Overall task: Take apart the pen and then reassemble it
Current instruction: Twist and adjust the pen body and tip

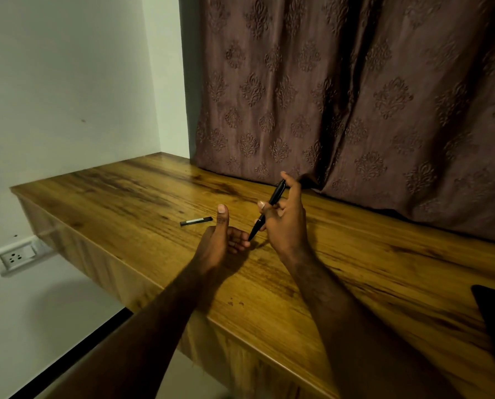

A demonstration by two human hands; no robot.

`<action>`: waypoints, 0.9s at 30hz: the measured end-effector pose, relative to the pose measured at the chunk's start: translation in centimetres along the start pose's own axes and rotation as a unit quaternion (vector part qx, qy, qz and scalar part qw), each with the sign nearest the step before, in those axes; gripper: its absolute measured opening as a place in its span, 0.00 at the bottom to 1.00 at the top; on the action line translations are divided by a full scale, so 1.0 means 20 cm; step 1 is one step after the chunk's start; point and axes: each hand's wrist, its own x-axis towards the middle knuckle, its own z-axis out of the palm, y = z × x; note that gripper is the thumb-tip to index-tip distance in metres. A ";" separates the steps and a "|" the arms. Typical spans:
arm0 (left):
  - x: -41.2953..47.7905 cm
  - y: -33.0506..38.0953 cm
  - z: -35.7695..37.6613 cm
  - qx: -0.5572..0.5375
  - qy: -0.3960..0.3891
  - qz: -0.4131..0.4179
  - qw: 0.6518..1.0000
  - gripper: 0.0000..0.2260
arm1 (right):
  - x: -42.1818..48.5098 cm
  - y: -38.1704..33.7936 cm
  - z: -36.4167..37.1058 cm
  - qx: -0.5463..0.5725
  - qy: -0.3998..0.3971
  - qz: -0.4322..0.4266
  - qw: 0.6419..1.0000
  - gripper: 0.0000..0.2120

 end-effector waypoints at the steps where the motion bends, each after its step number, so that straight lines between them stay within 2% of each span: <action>1: 0.00 0.00 0.00 -0.003 0.001 -0.001 1.000 0.42 | 0.00 0.00 0.00 0.000 0.000 -0.002 1.000 0.32; 27: -0.01 0.00 0.00 -0.006 0.007 0.004 1.000 0.40 | 0.01 0.00 -0.01 0.036 0.007 0.018 0.999 0.34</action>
